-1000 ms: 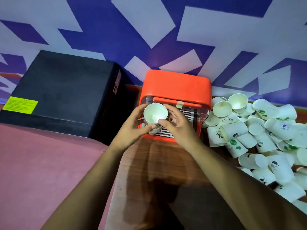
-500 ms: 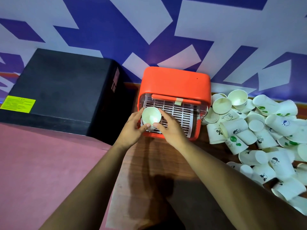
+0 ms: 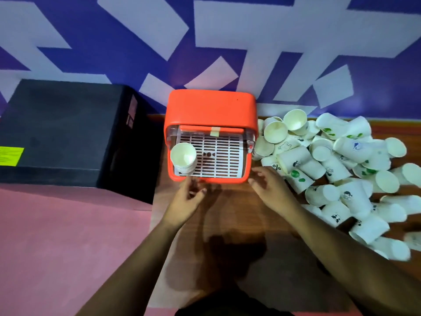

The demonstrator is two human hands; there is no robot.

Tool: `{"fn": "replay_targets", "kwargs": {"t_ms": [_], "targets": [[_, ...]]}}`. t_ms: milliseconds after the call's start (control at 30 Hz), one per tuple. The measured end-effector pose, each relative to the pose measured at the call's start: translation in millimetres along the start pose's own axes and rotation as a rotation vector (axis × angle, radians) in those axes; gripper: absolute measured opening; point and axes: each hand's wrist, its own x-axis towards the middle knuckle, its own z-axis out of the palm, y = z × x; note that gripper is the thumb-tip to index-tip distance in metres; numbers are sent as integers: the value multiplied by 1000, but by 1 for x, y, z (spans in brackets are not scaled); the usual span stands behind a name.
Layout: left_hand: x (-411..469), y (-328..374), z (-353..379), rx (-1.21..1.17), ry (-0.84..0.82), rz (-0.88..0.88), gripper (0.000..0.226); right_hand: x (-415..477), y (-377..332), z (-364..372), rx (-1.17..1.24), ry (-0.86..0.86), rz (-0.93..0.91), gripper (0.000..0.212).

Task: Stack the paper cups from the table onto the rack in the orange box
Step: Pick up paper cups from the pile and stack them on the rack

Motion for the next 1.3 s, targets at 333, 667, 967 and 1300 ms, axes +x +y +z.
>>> {"fn": "replay_targets", "kwargs": {"t_ms": [333, 667, 967, 1300], "targets": [[70, 110, 133, 244, -168, 280, 36, 26, 82, -113, -151, 246, 87, 45], [174, 143, 203, 840, 31, 198, 33, 89, 105, -137, -275, 219, -38, 54], [170, 143, 211, 734, 82, 223, 38, 150, 120, -132, -519, 143, -140, 55], [132, 169, 190, 385, 1, 250, 62, 112, 110, -161, -118, 299, -328, 18]]}}
